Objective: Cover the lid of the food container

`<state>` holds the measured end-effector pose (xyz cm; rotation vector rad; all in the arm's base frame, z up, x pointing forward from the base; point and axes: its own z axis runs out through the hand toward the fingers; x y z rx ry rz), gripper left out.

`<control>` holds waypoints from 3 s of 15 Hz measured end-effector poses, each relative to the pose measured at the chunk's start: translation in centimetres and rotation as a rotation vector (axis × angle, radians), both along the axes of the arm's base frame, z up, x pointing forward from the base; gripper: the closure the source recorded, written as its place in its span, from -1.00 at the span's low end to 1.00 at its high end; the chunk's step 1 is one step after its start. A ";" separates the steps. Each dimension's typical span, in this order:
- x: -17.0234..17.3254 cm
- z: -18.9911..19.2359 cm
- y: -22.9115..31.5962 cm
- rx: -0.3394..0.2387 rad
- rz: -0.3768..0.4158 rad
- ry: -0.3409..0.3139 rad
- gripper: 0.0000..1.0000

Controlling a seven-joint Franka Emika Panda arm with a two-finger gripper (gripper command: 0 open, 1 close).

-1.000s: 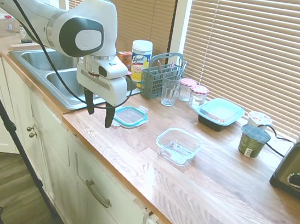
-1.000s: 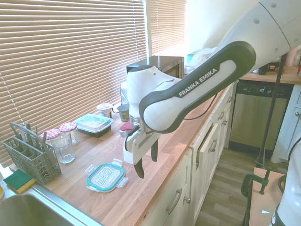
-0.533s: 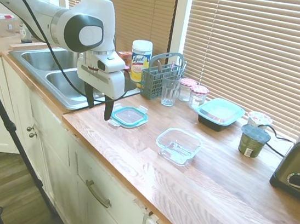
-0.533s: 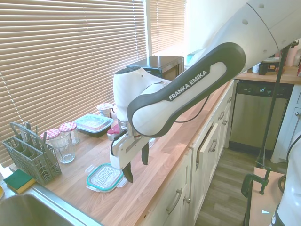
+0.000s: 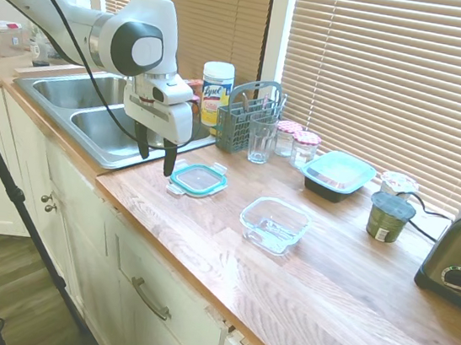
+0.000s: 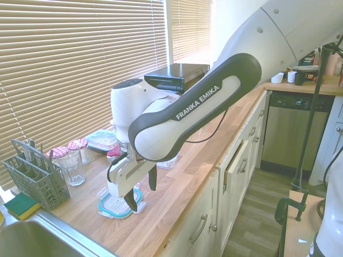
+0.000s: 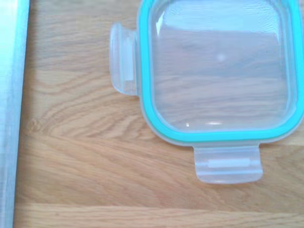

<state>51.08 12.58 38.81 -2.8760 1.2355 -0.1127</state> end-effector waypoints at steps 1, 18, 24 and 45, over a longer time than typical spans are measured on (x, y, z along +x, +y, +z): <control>0.4 0.1 0.2 0.001 -0.002 -0.002 -1.00; 4.8 -2.2 3.4 -0.027 -0.022 0.011 -1.00; 5.2 -2.1 4.1 -0.029 -0.060 0.011 -1.00; 11.8 -4.1 7.4 -0.102 -0.112 0.035 -1.00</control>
